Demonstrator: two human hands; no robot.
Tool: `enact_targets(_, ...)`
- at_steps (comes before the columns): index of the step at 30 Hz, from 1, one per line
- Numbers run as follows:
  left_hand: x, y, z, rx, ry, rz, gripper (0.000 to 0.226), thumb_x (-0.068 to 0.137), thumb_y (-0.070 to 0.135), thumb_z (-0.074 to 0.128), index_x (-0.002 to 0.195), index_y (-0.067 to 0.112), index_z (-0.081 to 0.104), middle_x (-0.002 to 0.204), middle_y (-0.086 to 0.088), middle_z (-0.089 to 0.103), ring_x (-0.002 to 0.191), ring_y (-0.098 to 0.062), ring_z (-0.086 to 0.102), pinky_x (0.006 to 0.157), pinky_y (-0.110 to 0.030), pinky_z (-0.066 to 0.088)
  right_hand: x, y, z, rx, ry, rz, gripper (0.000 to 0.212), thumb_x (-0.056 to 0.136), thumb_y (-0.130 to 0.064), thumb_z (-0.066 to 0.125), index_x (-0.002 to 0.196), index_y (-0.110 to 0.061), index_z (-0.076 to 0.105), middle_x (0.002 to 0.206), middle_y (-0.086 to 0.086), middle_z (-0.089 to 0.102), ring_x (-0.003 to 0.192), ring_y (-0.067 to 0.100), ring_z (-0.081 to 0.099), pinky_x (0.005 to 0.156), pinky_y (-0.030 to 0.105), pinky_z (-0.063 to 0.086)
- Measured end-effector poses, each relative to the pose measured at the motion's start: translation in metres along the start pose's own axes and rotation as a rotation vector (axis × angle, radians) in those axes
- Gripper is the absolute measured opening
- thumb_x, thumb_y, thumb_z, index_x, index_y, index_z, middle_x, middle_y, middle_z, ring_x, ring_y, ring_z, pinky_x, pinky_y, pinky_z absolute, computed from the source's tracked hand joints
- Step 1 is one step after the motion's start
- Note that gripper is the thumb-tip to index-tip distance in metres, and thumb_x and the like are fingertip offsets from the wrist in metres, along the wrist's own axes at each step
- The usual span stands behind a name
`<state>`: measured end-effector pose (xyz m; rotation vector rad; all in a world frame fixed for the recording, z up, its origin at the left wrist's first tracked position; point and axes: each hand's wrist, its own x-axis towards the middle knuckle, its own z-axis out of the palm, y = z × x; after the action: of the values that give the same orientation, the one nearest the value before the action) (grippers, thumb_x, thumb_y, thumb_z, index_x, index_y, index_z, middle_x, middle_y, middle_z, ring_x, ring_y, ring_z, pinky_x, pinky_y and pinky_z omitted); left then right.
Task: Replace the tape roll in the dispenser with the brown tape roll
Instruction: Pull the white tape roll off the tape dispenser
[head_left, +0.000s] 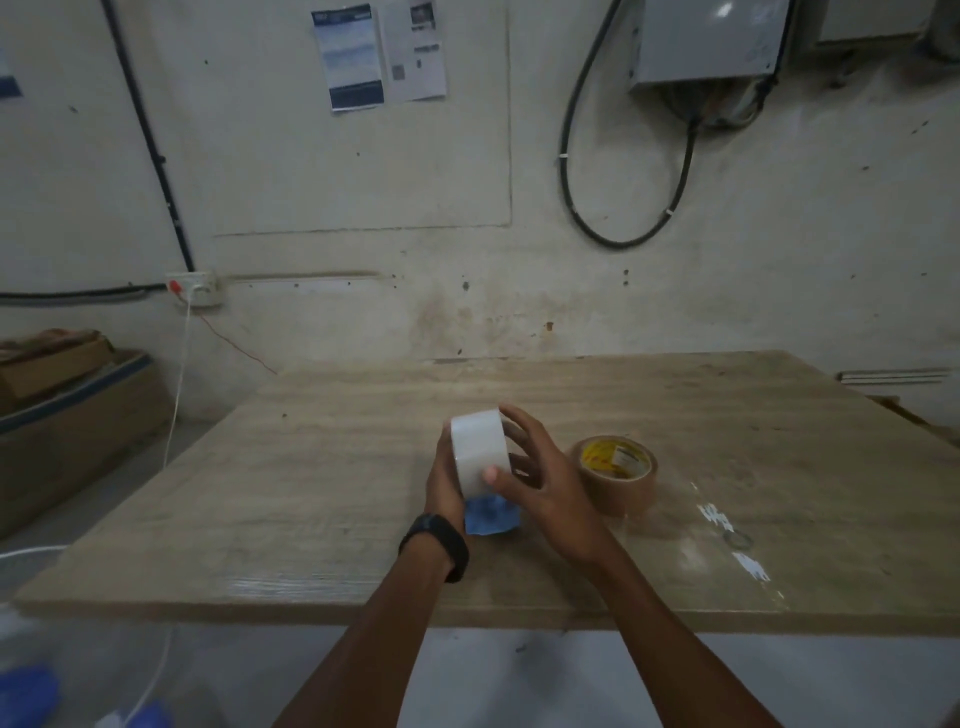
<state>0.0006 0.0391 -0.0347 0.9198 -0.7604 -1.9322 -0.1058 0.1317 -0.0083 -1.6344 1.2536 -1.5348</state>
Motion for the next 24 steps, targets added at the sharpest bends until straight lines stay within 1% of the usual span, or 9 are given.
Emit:
enact_targets(1, -0.006, 0.001, 0.000, 0.059, 0.019, 0.032, 0.103, 0.051, 0.072, 0.084, 0.128, 0.007, 0.062, 0.115, -0.014, 0.069, 0.101, -0.031, 0.067, 0.094, -0.046, 0.057, -0.002, 0.003, 0.004, 0.019, 0.029, 0.010, 0.066, 0.087, -0.034, 0.073, 0.145, -0.037, 0.041, 0.139, -0.015, 0.055, 0.122, 0.006, 0.058, 0.097, 0.031, 0.054)
enact_targets(4, -0.009, -0.001, -0.004, -0.059, -0.066, -0.072, 0.065, 0.082, 0.062, 0.063, 0.090, 0.000, 0.077, 0.084, -0.020, 0.075, 0.075, -0.033, 0.074, 0.074, -0.043, 0.062, -0.004, 0.011, 0.012, 0.085, 0.110, 0.038, 0.056, 0.089, -0.039, 0.068, 0.141, -0.032, 0.049, 0.131, -0.010, 0.062, 0.117, 0.004, 0.061, 0.092, 0.027, 0.054)
enact_targets(6, -0.008, -0.002, -0.003, -0.030, -0.054, -0.079, 0.071, 0.075, 0.064, 0.072, 0.109, 0.002, 0.076, 0.107, -0.022, 0.075, 0.098, -0.036, 0.074, 0.099, -0.049, 0.054, -0.005, 0.014, 0.015, 0.125, 0.159, 0.081, 0.055, 0.086, -0.050, 0.064, 0.137, -0.032, 0.053, 0.126, -0.007, 0.066, 0.113, 0.007, 0.065, 0.088, 0.029, 0.056)
enact_targets(8, -0.004, -0.006, -0.004, 0.039, 0.008, 0.008, 0.097, 0.060, 0.076, 0.075, 0.133, 0.013, 0.065, 0.130, -0.015, 0.069, 0.122, -0.034, 0.065, 0.110, -0.054, 0.046, -0.005, 0.014, 0.014, 0.149, 0.185, 0.104, 0.057, 0.083, -0.057, 0.060, 0.134, -0.032, 0.056, 0.123, -0.007, 0.068, 0.110, 0.008, 0.066, 0.089, 0.032, 0.057)
enact_targets(11, -0.011, -0.003, 0.000, 0.021, 0.033, 0.063, 0.077, 0.077, 0.070, 0.069, 0.127, 0.012, 0.066, 0.116, -0.020, 0.072, 0.106, -0.037, 0.068, 0.094, -0.053, 0.055, -0.005, 0.014, 0.014, 0.139, 0.182, 0.106, 0.056, 0.086, -0.064, 0.052, 0.130, -0.031, 0.058, 0.124, -0.004, 0.067, 0.113, 0.012, 0.065, 0.091, 0.036, 0.057)
enact_targets(14, -0.007, -0.005, -0.001, -0.004, 0.044, 0.091, 0.059, 0.095, 0.059, 0.054, 0.125, 0.009, 0.067, 0.103, -0.019, 0.073, 0.091, -0.034, 0.069, 0.079, -0.046, 0.056, -0.006, 0.014, 0.015, 0.127, 0.175, 0.101, 0.058, 0.090, -0.070, 0.045, 0.129, -0.030, 0.060, 0.125, 0.000, 0.066, 0.116, 0.019, 0.063, 0.097, 0.051, 0.053)
enact_targets(19, -0.008, -0.007, -0.002, 0.019, 0.037, 0.098, 0.066, 0.091, 0.064, 0.057, 0.125, 0.008, 0.068, 0.101, -0.017, 0.076, 0.092, -0.034, 0.070, 0.082, -0.047, 0.057, -0.012, 0.011, 0.013, 0.163, 0.136, 0.094, 0.055, 0.092, -0.064, 0.046, 0.136, -0.032, 0.053, 0.132, -0.002, 0.062, 0.121, 0.018, 0.060, 0.102, 0.052, 0.049)
enact_targets(22, -0.010, -0.005, -0.002, 0.070, 0.009, 0.099, 0.065, 0.088, 0.065, 0.059, 0.121, 0.010, 0.070, 0.107, -0.019, 0.076, 0.098, -0.036, 0.071, 0.100, -0.053, 0.054, -0.015, 0.011, 0.009, 0.259, 0.049, 0.072, 0.061, 0.091, -0.036, 0.063, 0.147, -0.036, 0.038, 0.140, -0.003, 0.056, 0.125, 0.018, 0.058, 0.101, 0.042, 0.051)
enact_targets(24, -0.008, -0.006, -0.004, 0.103, 0.006, 0.121, 0.061, 0.090, 0.064, 0.056, 0.118, 0.011, 0.071, 0.100, -0.017, 0.078, 0.094, -0.034, 0.071, 0.098, -0.051, 0.054, -0.014, 0.011, 0.007, 0.276, -0.001, 0.065, 0.072, 0.086, -0.019, 0.069, 0.147, -0.040, 0.037, 0.142, 0.001, 0.054, 0.123, 0.023, 0.059, 0.099, 0.045, 0.052)
